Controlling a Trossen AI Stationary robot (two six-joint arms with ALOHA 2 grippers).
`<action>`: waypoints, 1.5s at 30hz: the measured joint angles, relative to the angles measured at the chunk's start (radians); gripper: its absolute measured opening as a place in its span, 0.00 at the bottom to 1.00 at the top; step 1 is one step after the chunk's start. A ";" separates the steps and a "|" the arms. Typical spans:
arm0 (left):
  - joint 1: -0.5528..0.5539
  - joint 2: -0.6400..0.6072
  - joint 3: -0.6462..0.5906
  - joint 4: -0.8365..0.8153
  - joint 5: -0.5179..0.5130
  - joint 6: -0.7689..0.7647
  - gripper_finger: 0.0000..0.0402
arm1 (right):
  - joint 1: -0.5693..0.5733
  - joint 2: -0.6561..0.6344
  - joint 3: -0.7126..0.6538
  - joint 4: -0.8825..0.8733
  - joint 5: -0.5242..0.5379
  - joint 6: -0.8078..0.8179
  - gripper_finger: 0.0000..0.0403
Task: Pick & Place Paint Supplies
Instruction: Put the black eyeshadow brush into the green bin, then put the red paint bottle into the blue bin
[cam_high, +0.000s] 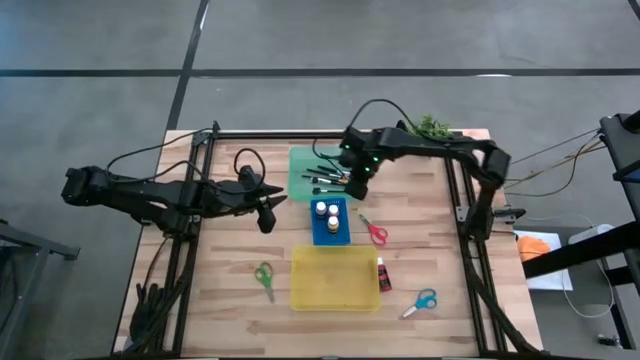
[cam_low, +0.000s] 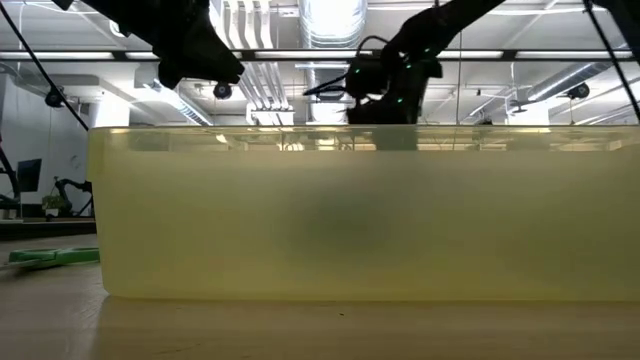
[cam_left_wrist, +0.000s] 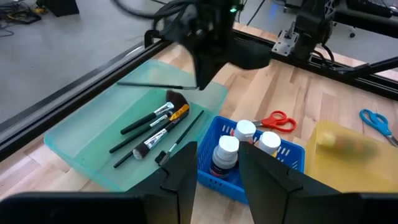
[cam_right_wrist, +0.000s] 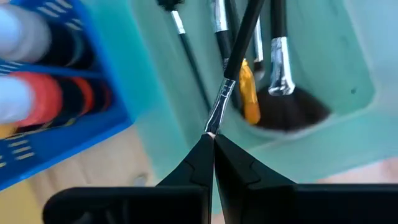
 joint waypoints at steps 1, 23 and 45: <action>0.000 0.000 0.000 0.000 -0.001 -0.003 0.31 | -0.001 0.020 0.020 -0.009 0.000 -0.015 0.02; 0.000 0.000 0.000 -0.003 0.005 -0.002 0.31 | -0.016 0.141 0.244 -0.121 0.000 0.013 0.26; -0.158 0.000 0.000 -0.455 0.379 -0.007 0.31 | 0.222 -0.446 -0.277 -0.092 0.028 0.456 0.41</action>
